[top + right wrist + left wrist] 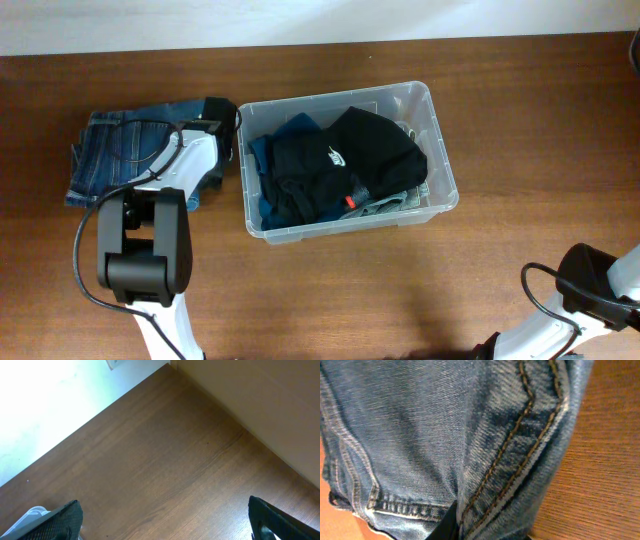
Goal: Pack container
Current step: 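Close the left gripper on the folded blue jeans, then lift the blue jeans and swing them right over the container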
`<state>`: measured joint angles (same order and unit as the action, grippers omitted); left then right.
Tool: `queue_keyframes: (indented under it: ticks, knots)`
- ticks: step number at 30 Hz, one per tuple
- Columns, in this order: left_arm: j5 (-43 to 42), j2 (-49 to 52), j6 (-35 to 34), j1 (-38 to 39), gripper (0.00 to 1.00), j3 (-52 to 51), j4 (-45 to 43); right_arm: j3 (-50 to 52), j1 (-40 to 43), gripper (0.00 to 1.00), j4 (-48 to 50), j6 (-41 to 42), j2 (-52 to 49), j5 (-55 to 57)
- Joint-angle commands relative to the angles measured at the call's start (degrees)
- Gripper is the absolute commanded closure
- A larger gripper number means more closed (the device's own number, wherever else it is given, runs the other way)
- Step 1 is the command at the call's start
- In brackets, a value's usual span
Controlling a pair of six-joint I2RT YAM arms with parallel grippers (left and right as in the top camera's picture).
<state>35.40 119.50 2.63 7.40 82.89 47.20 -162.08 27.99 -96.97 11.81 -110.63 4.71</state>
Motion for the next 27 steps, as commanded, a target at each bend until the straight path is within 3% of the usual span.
queue_keyframes:
  ticks: [1,6,13,27]
  knots:
    - [2.5,-5.4,-3.9,-0.2,0.99,3.1,0.2,0.1,0.2,0.02,-0.3,0.0,0.6,0.3]
    - [1.8,-12.0,-7.8,-0.3,0.99,4.3,0.3,0.1,0.2,0.01,-0.3,0.0,0.6,0.3]
    - [-4.8,-21.3,-7.8,-0.2,0.99,4.4,-0.3,0.1,0.2,0.02,-0.3,0.0,0.6,0.3]
    - [-4.5,-32.3,-8.3,-0.3,0.99,6.2,-0.2,0.1,0.2,0.02,-0.3,0.0,0.6,0.3]
